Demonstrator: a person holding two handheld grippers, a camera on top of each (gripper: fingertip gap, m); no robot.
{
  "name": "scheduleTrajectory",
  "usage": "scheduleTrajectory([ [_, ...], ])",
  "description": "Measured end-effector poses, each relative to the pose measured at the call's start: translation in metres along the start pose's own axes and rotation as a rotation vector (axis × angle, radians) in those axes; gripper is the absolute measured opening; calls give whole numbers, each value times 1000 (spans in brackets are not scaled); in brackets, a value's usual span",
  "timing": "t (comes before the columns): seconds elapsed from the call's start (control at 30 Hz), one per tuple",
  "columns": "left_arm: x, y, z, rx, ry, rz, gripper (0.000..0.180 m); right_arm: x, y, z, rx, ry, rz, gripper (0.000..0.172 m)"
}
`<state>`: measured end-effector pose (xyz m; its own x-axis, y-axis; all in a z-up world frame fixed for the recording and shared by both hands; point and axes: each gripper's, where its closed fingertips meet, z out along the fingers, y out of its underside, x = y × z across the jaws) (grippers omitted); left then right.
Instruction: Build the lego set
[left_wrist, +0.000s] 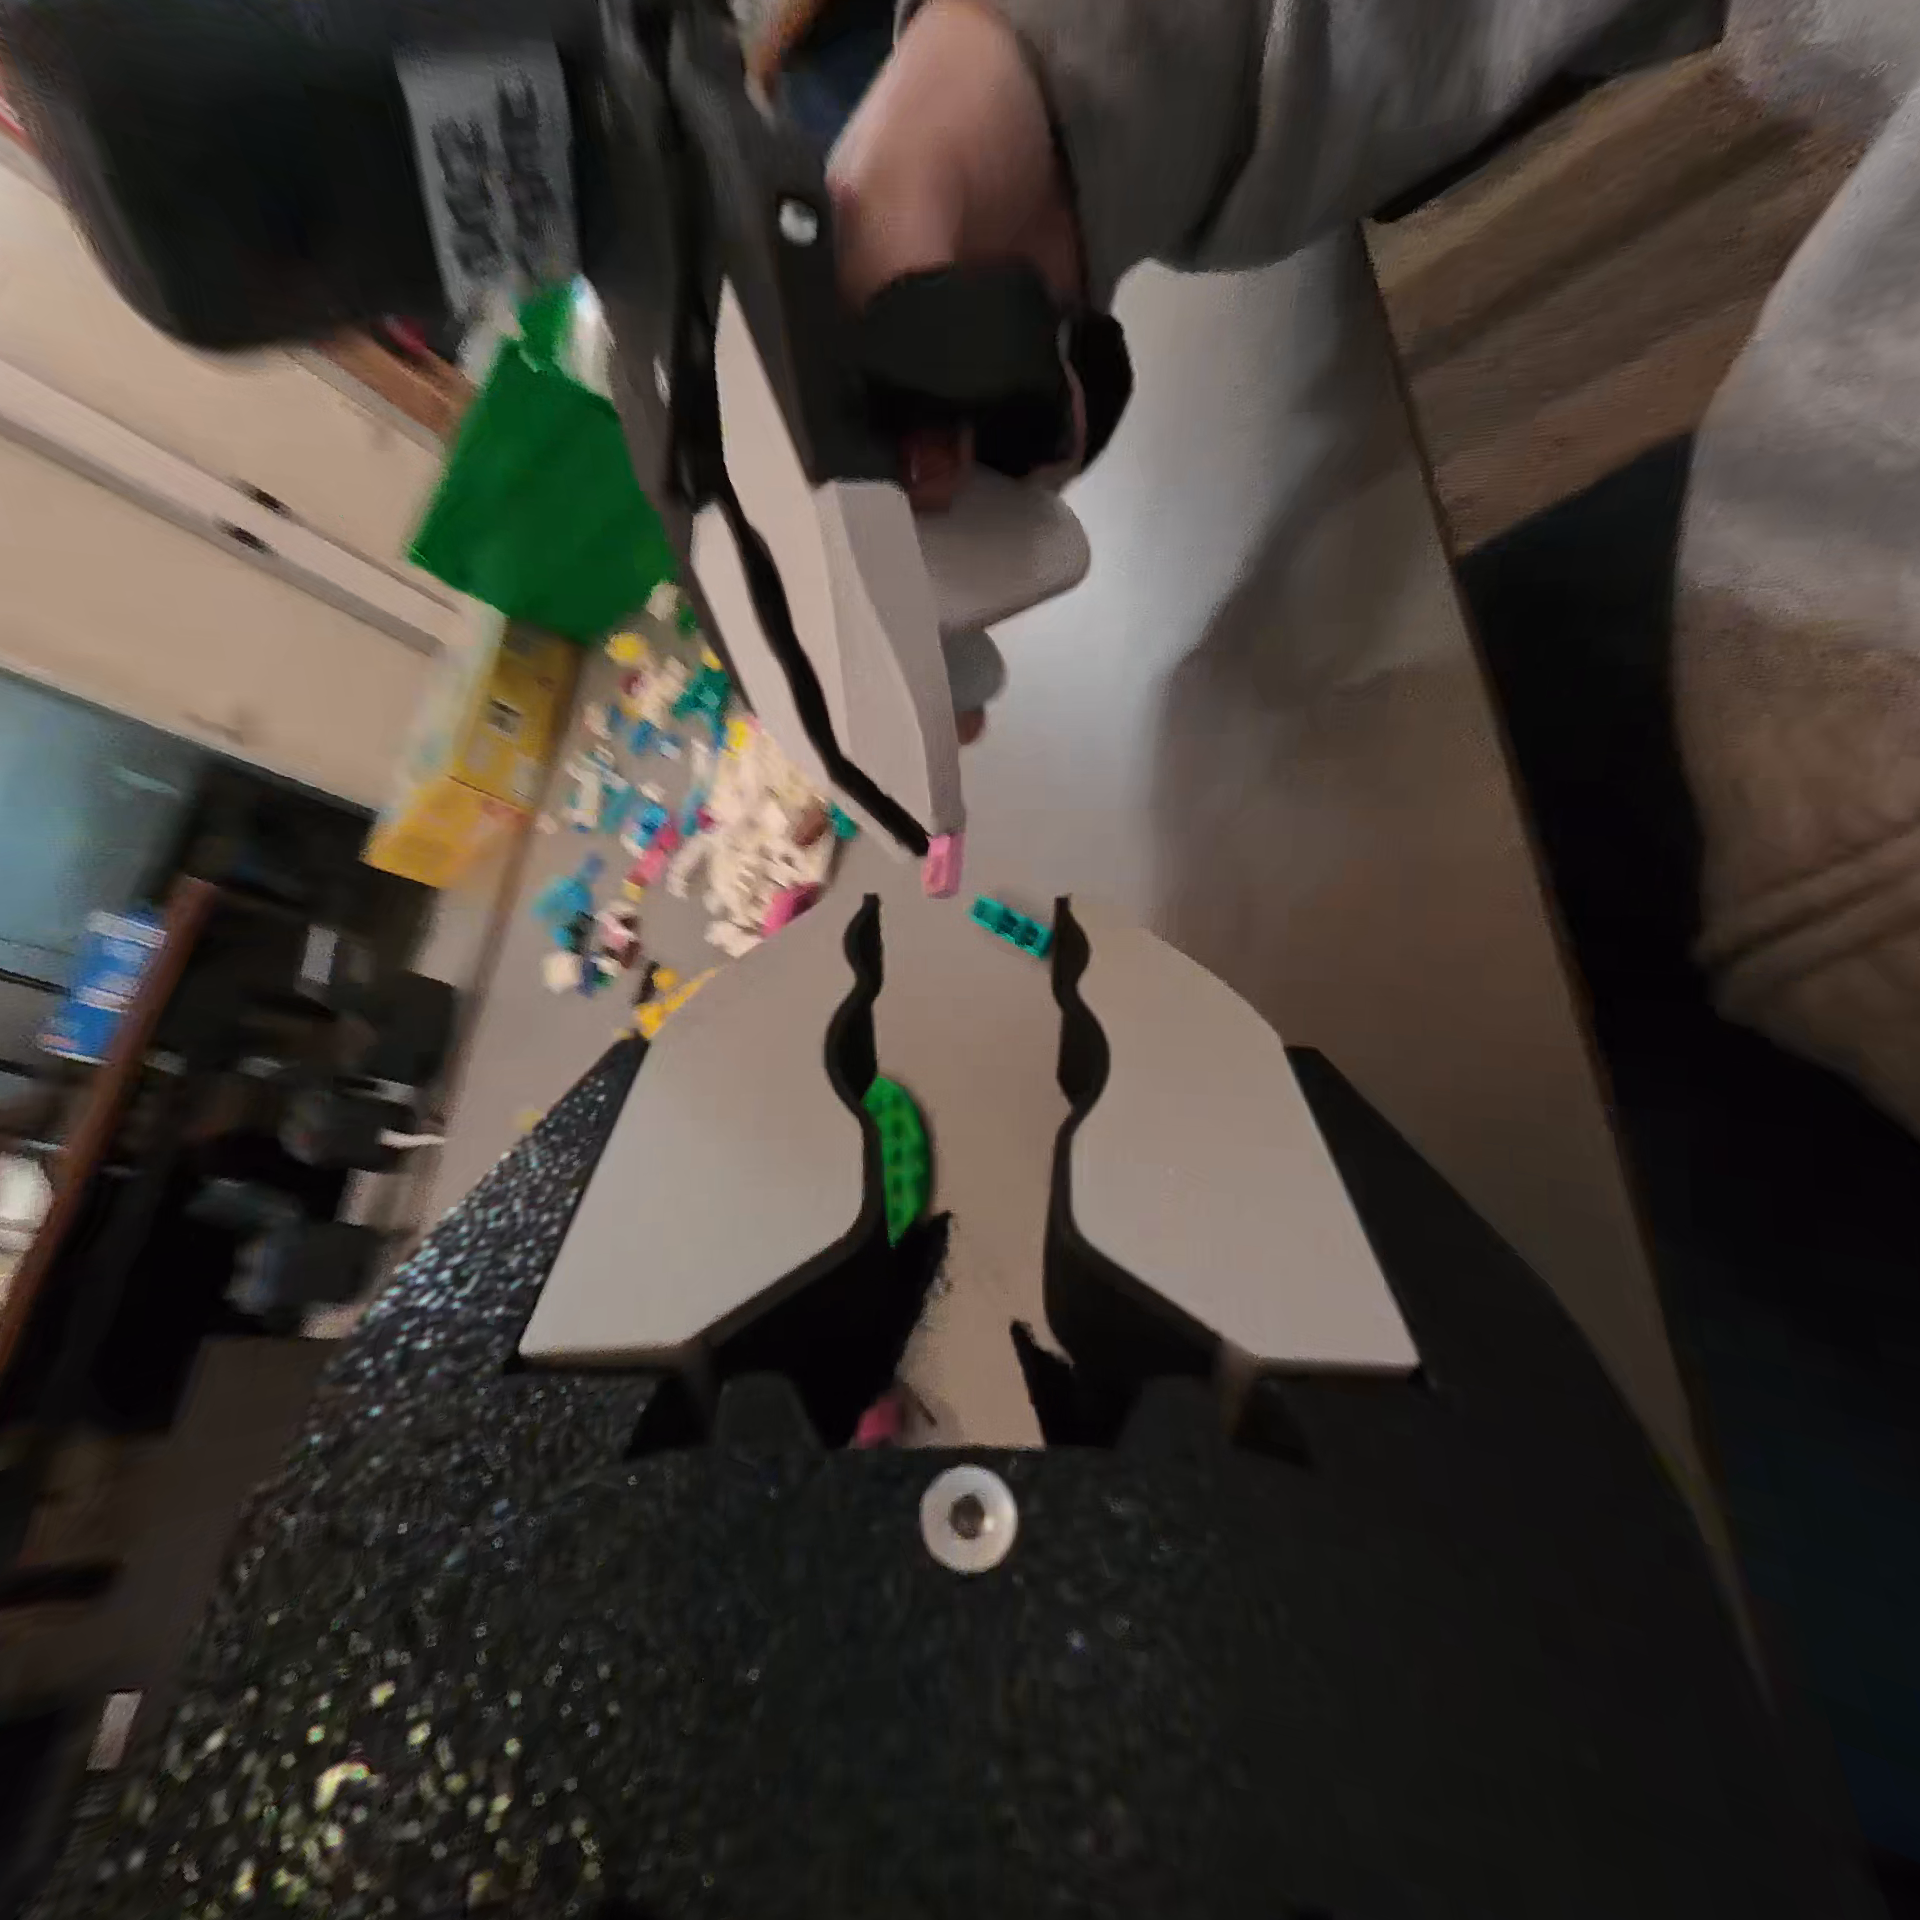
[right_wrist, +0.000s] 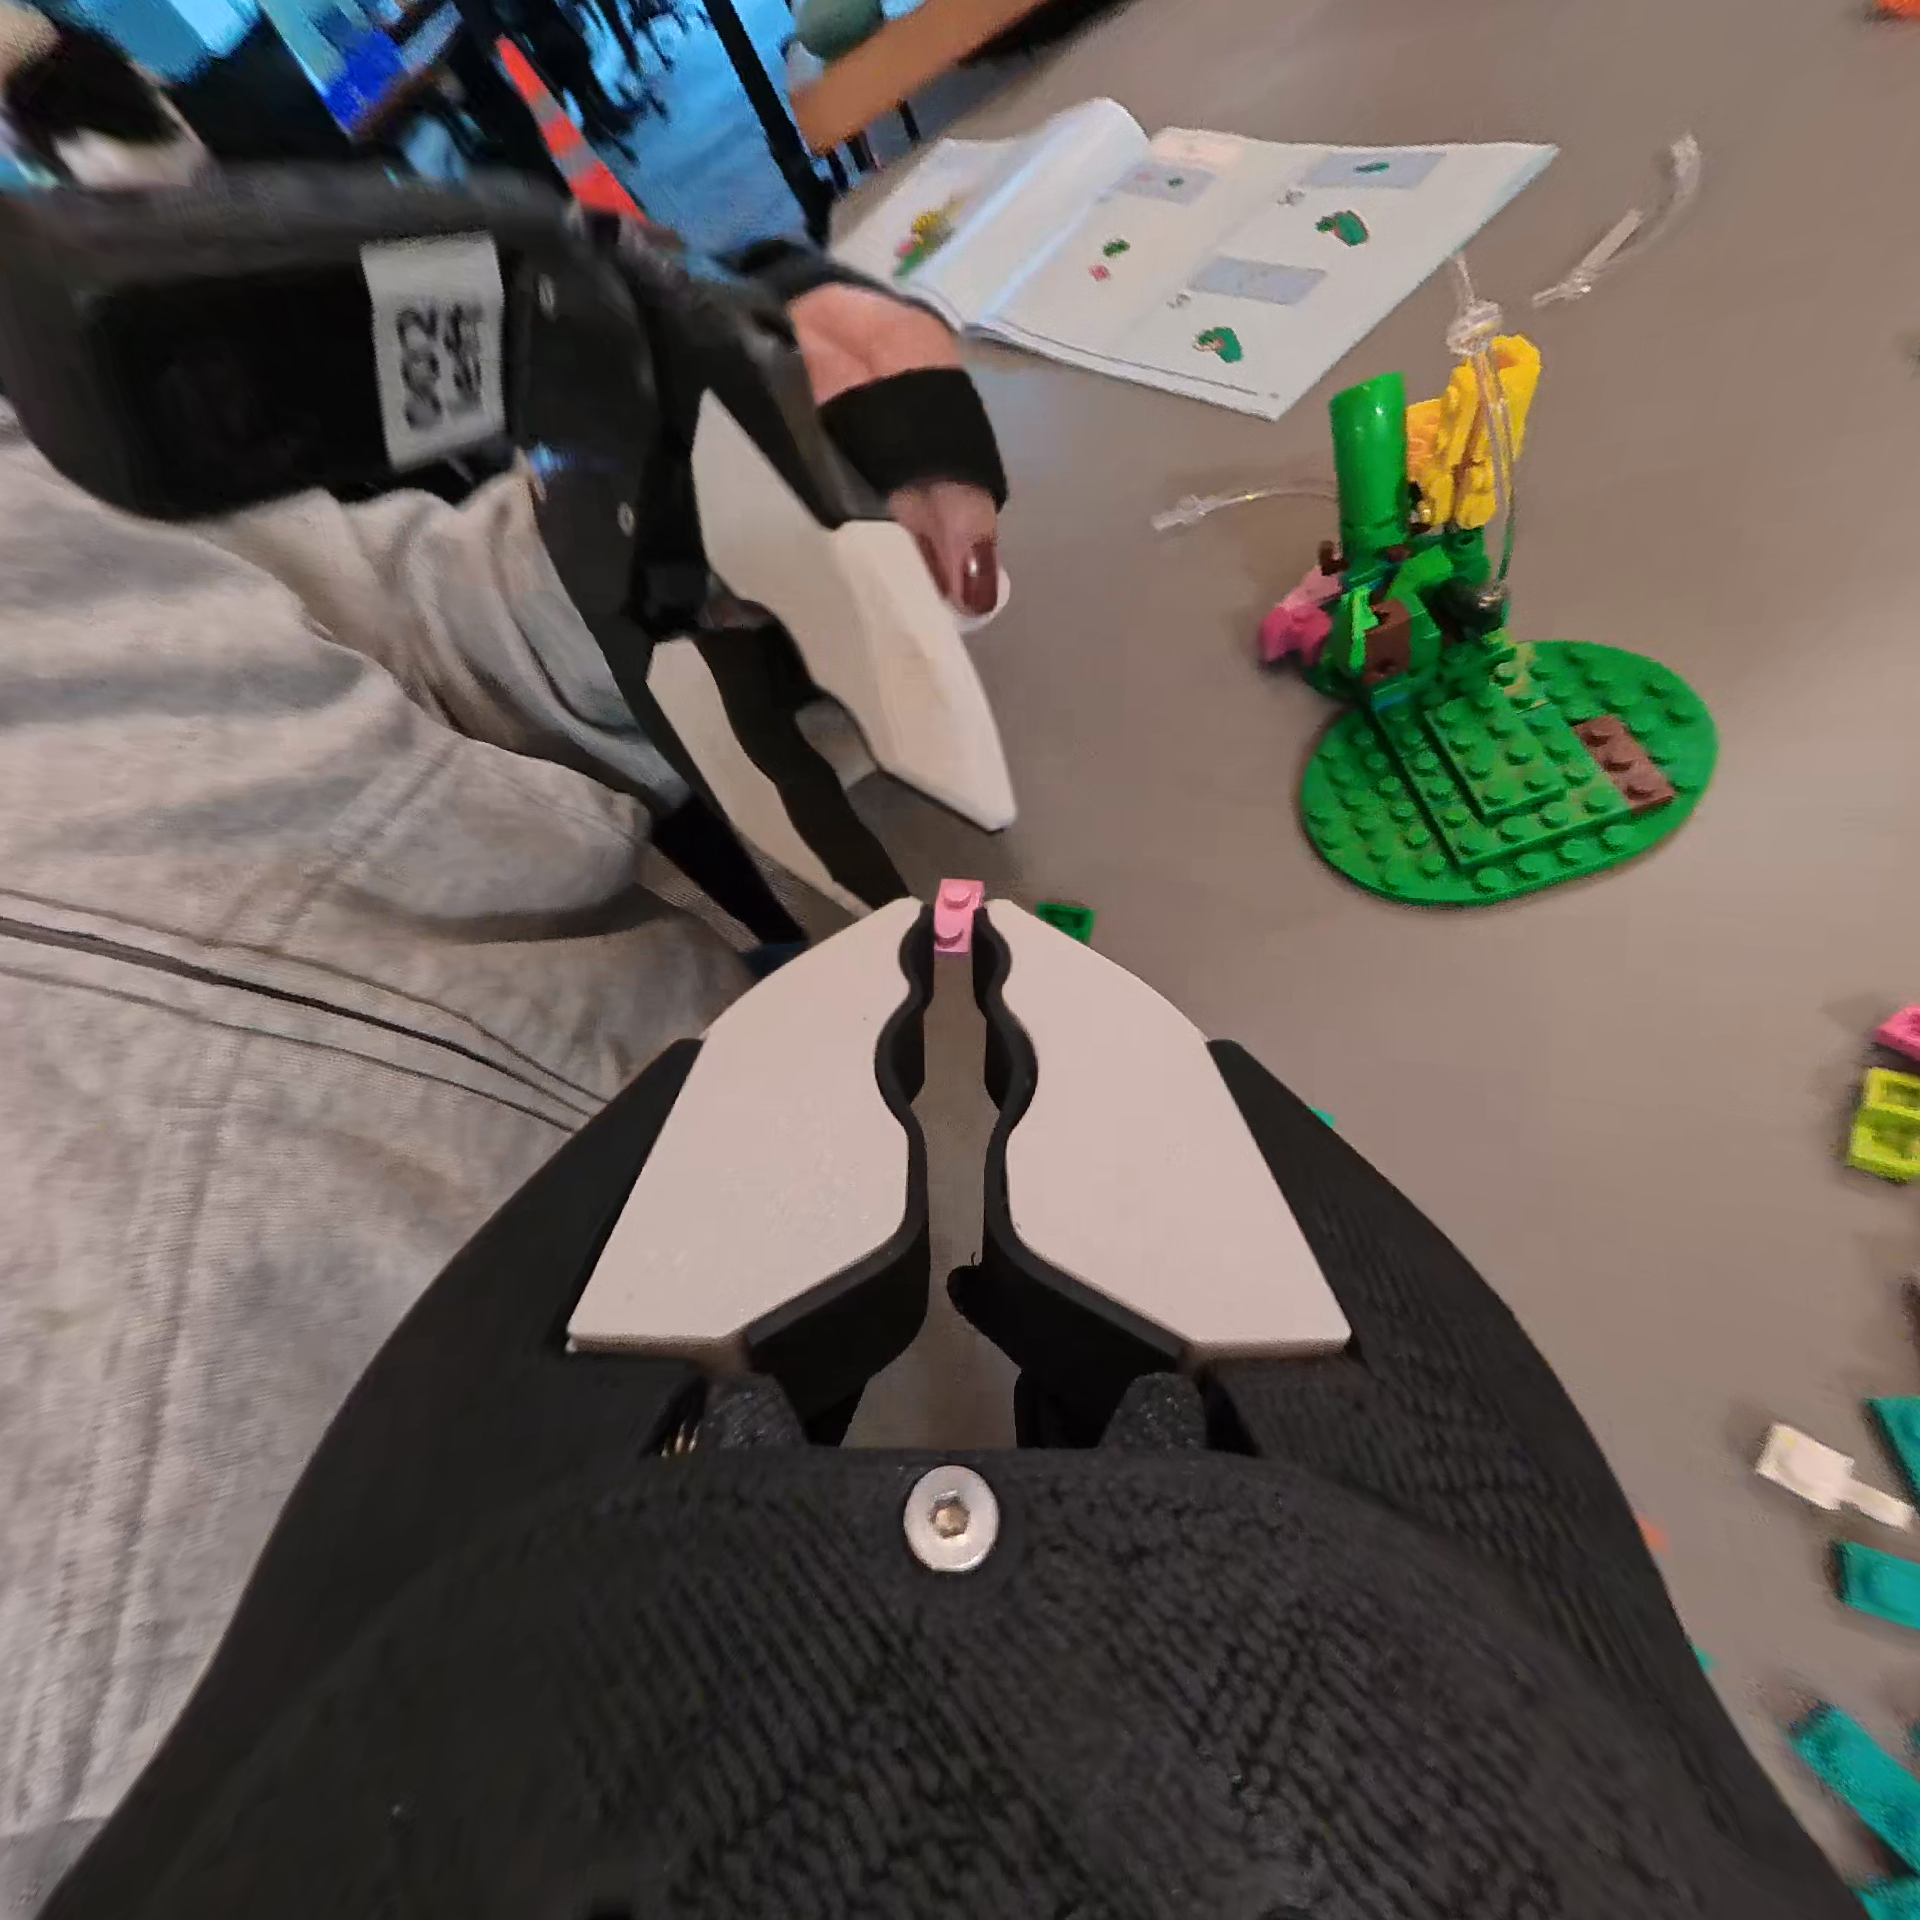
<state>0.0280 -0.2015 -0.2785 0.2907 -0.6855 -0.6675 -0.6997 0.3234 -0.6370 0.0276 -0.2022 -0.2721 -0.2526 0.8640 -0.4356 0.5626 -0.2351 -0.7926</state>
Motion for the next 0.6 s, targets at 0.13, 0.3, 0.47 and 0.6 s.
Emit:
scheduleTrajectory([
  [0.13,0,-9,4,24,-78,89,16,-9,-2,-5,50,-119,124,5],
  [0.3,0,-15,6,43,-101,76,4,-13,4,-6,50,-150,151,4],
  [0.47,10,-1,15,-65,49,-196,4,-4,3,-14,80,-43,-9,19],
  [0.6,22,3,19,-127,229,-461,4,-1,20,-13,-84,146,-342,17],
])
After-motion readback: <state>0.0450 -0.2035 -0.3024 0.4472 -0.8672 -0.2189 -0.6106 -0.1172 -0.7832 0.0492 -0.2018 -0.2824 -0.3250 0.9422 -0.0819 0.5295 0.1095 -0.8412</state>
